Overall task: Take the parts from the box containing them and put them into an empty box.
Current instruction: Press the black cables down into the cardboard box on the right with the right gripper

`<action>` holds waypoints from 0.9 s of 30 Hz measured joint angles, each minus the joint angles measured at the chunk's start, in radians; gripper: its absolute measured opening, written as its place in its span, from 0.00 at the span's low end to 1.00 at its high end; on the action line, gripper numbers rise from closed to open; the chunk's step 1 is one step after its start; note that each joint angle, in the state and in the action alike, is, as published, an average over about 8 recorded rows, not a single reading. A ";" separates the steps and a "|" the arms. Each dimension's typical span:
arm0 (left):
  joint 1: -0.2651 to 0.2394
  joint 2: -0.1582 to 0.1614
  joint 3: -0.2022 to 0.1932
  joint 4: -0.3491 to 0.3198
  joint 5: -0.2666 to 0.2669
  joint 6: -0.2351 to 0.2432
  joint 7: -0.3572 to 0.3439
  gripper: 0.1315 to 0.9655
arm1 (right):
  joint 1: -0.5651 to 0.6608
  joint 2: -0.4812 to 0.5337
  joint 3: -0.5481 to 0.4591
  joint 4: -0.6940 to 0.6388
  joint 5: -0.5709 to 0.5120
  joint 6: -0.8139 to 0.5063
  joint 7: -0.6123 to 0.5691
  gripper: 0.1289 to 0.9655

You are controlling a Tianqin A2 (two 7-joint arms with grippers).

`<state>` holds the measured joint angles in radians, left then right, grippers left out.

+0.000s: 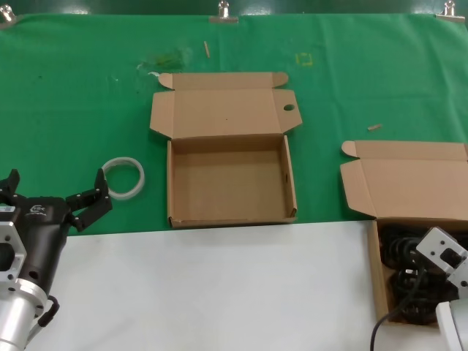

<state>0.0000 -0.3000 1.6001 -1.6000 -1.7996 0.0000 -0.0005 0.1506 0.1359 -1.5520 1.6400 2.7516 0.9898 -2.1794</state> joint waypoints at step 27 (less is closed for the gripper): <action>0.000 0.000 0.000 0.000 0.000 0.000 0.000 1.00 | 0.027 -0.008 0.052 -0.076 0.001 -0.085 -0.049 0.63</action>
<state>0.0000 -0.3000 1.6000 -1.6000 -1.7997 0.0000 -0.0002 0.1777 0.1279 -1.5004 1.5644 2.7530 0.9045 -2.2281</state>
